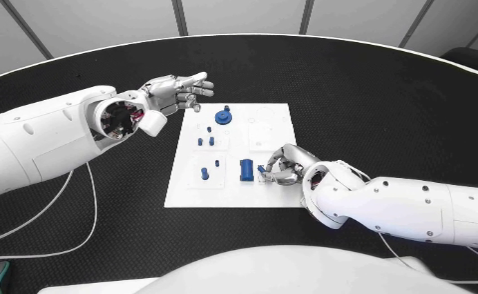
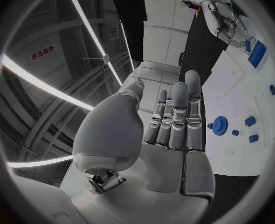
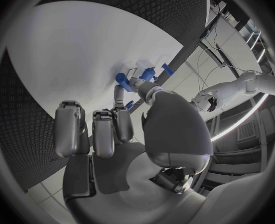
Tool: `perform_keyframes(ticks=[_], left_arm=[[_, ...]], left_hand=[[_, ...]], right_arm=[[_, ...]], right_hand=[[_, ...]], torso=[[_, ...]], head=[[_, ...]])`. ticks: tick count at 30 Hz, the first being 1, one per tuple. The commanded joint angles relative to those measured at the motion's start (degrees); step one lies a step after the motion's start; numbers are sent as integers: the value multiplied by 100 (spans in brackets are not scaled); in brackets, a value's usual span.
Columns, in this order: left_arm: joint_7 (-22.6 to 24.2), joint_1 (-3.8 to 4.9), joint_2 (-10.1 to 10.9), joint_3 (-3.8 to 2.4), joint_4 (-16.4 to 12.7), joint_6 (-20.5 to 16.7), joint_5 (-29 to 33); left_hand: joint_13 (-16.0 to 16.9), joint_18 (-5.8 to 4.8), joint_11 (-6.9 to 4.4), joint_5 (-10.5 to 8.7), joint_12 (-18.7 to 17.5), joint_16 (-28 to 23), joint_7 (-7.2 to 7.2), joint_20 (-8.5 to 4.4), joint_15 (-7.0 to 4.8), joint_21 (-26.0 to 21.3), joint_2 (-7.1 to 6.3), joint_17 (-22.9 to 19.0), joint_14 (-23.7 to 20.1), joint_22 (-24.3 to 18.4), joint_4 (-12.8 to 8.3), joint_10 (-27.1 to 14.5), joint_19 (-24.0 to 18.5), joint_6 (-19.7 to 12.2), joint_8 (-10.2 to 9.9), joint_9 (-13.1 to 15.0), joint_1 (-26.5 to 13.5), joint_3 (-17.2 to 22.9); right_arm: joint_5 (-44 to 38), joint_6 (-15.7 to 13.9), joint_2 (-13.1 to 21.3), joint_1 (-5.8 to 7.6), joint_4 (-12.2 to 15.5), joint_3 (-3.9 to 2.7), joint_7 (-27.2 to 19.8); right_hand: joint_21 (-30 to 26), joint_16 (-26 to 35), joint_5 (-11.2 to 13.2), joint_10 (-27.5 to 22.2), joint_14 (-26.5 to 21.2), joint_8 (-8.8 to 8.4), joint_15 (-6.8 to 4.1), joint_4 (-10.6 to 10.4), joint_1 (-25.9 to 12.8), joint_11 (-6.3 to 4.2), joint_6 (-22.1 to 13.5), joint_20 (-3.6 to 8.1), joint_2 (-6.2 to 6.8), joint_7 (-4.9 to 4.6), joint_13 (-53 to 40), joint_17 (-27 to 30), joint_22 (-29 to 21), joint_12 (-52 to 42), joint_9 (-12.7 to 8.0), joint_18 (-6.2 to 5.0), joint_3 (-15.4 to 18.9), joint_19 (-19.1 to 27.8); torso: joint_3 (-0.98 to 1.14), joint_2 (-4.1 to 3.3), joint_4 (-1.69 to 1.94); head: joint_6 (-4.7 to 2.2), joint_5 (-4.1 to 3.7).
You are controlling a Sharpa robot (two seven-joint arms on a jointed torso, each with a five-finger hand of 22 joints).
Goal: Assemble the parts on the task board
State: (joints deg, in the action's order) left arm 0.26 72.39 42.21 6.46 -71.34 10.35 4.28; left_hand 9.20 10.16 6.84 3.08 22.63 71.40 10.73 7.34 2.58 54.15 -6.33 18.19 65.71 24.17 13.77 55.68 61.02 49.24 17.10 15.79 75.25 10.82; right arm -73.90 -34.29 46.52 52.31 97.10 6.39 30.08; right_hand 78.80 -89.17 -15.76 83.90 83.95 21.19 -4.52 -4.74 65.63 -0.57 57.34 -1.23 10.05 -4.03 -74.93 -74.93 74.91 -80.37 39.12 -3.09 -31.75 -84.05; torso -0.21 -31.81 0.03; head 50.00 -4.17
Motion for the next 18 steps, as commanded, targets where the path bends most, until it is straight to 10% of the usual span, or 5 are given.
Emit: perform_keyframes(ticks=[1, 18], left_arm=[[-1, 0, 0, 0, 2, 0, 0], [-17, 0, -3, 0, 5, 9, 0]], left_hand=[[5, 42, 3, -26, 31, -14, 2, 24, -10, -37, 17, -5, -31, -5, 5, -24, -15, -37, 39, -2, 18, -23], [5, 42, 3, -26, 31, -14, 2, 24, -10, -37, 17, -5, -31, -5, 5, -24, -15, -37, 39, -2, 18, -23]], right_arm=[[14, 20, -10, 0, -10, 0, 3], [30, 121, -18, 1, 17, 0, 81]], right_hand=[[-19, 11, 27, 148, 567, 19, -13, -32, -50, -27, 21, 7, -1, 48, -883, -1336, 1075, 37, 4, 86, 6, -413], [-33, 21, 89, 151, 564, 198, -62, -354, -560, -90, 186, 42, -4, 128, -848, -1319, 1078, 87, 156, 84, 150, -417]], torso=[[7, 4, -8], [2, -2, 0]], head=[[0, 1], [0, -10]])
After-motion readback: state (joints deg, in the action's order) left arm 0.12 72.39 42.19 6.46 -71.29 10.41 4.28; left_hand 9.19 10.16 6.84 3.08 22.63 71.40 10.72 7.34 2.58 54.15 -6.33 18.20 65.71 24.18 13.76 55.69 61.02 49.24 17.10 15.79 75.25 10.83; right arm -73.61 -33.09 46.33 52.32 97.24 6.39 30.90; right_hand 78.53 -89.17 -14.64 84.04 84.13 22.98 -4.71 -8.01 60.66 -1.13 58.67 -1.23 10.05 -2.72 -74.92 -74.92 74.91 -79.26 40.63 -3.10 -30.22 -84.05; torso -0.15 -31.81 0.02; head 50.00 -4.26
